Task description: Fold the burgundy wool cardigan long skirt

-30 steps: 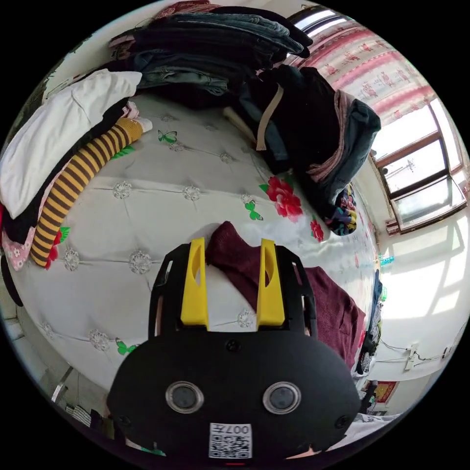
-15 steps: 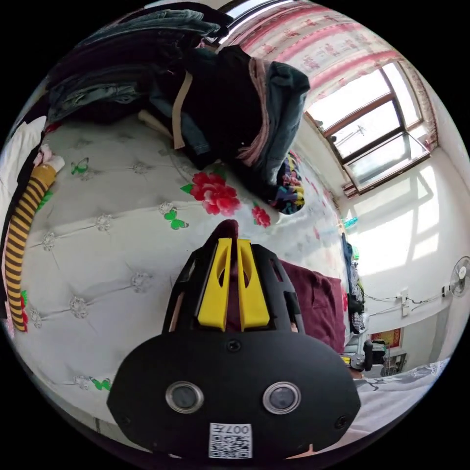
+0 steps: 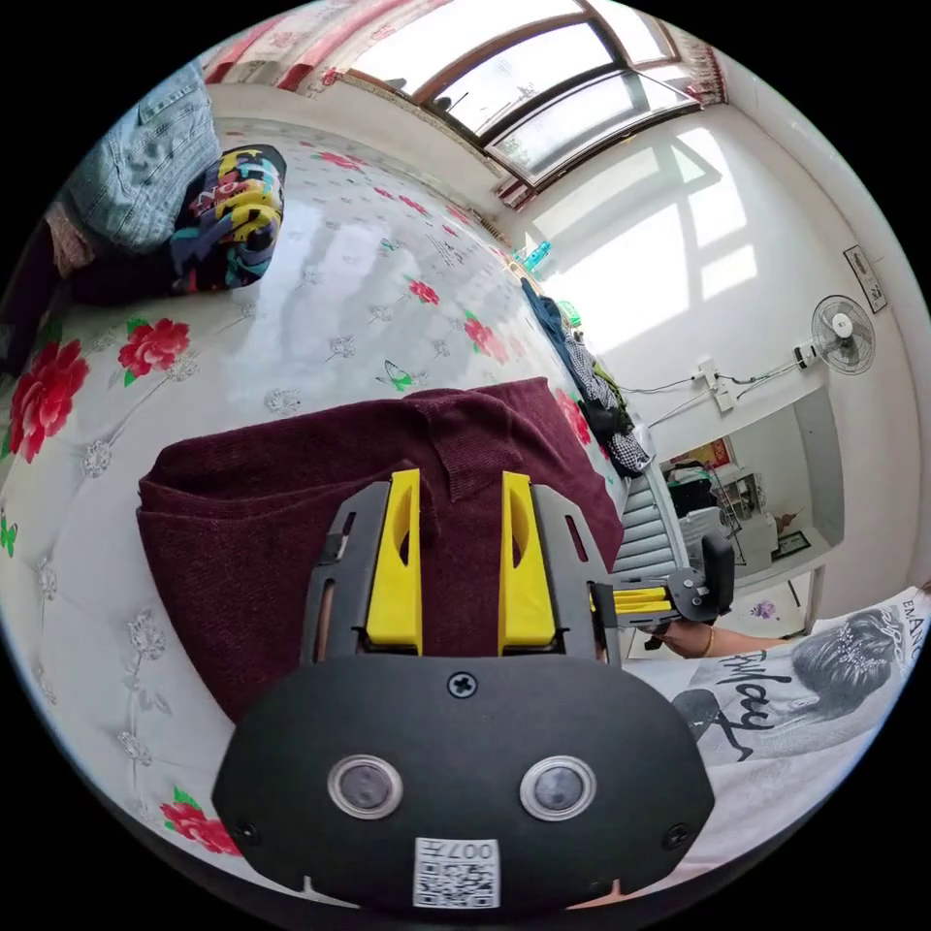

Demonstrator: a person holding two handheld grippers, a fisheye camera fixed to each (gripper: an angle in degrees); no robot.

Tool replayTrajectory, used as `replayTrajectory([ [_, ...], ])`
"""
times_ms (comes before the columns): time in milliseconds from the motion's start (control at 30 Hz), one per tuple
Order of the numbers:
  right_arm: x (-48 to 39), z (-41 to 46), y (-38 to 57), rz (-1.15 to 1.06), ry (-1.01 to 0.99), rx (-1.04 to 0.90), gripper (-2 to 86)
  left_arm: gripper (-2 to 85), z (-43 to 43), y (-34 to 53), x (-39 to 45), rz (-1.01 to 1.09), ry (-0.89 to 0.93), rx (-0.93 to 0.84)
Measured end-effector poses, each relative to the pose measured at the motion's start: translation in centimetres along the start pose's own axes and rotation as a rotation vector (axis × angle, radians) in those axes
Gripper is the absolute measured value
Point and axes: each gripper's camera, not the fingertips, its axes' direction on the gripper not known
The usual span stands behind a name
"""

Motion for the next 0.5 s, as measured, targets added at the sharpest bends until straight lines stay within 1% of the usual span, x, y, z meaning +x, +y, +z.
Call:
replayTrajectory([
  [100, 0.3, 0.0, -0.3, -0.037, -0.111, 0.009, 1.9, 11.1, -2.3, 2.8, -0.3, -0.025, -0.079, 0.044],
  [167, 0.3, 1.0, -1.2, -0.086, -0.195, -0.027, 2.2, 10.6, -4.1, 5.6, -0.7, -0.063, -0.144, 0.04],
  [233, -0.1, 1.9, -2.0, -0.141, -0.237, -0.072, 2.1, 9.9, -5.3, 8.1, -1.1, -0.105, -0.196, 0.035],
  [367, -1.2, 3.9, -4.1, -0.271, -0.184, -0.188, 1.7, 9.2, -7.0, 15.0, -1.9, -0.216, -0.275, 0.026],
  [433, -1.5, 4.7, -4.6, -0.303, -0.169, -0.244, 1.4, 9.1, -6.9, 17.7, -2.1, -0.267, -0.294, 0.019],
  [500, -2.1, 5.1, -4.3, -0.363, -0.106, -0.288, 1.0, 9.0, -6.4, 19.9, -2.2, -0.32, -0.29, 0.004],
])
